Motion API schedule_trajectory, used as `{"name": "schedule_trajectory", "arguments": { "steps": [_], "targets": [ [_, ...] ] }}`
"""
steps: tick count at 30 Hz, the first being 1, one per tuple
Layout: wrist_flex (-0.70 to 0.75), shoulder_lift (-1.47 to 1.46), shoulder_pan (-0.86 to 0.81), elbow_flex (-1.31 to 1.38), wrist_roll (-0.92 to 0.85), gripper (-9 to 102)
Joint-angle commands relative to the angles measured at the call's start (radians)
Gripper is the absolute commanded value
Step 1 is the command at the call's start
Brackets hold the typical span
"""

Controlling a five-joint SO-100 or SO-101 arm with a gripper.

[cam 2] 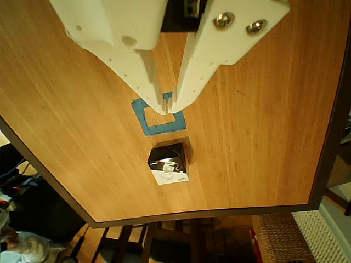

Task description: Push the box on top of the target

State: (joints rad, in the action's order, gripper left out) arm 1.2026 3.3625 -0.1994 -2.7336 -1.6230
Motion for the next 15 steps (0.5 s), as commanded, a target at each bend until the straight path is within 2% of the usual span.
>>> {"name": "schedule_trajectory", "arguments": {
  "steps": [1,8,15],
  "targets": [
    [-0.002,-0.06,0.015,0.044,-0.008,0],
    [-0.064,-0.219,0.023,0.149,0.02,0],
    [-0.176,-0.678,0.029,0.428,0.049,0]
  ]
}}
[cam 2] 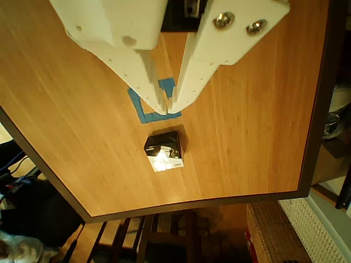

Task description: Push the box on top of the target

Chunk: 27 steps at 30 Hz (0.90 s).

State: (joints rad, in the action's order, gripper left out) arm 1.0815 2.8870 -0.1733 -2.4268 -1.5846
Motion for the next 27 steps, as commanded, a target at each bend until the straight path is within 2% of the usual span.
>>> {"name": "schedule_trajectory", "arguments": {
  "steps": [1,11,18,27],
  "targets": [
    [-0.084,-0.264,0.006,0.146,0.015,0],
    [-0.58,-0.828,0.006,0.241,0.028,0],
    [-0.653,-1.098,0.003,0.41,0.023,0],
    [-0.678,-1.189,-0.031,0.491,-0.002,0]
  ]
}}
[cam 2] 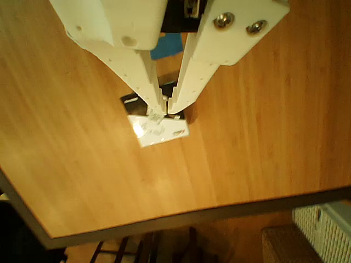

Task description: Push the box on top of the target

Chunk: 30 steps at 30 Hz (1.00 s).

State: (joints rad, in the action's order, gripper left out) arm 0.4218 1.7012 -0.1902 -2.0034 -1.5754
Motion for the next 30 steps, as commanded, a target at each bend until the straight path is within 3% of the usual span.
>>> {"name": "schedule_trajectory", "arguments": {
  "steps": [1,12,19,30],
  "targets": [
    [-0.02,-0.02,-0.02,0.089,-0.014,0],
    [-0.008,-0.249,0.002,0.356,0.066,0],
    [-0.091,-0.377,0.018,0.433,0.087,0],
    [-0.06,-0.505,0.005,0.534,0.078,0]
  ]
}}
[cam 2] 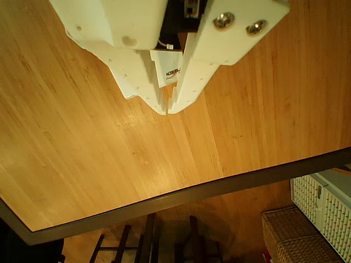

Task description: Push the box on top of the target

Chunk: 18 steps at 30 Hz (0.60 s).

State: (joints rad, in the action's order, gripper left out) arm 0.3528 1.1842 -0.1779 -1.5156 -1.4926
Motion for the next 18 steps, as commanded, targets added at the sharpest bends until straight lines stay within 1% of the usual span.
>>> {"name": "schedule_trajectory", "arguments": {
  "steps": [1,18],
  "targets": [
    [0.015,0.008,-0.009,0.052,-0.009,0],
    [0.008,-0.11,-0.046,0.129,-0.071,0]
  ]
}}
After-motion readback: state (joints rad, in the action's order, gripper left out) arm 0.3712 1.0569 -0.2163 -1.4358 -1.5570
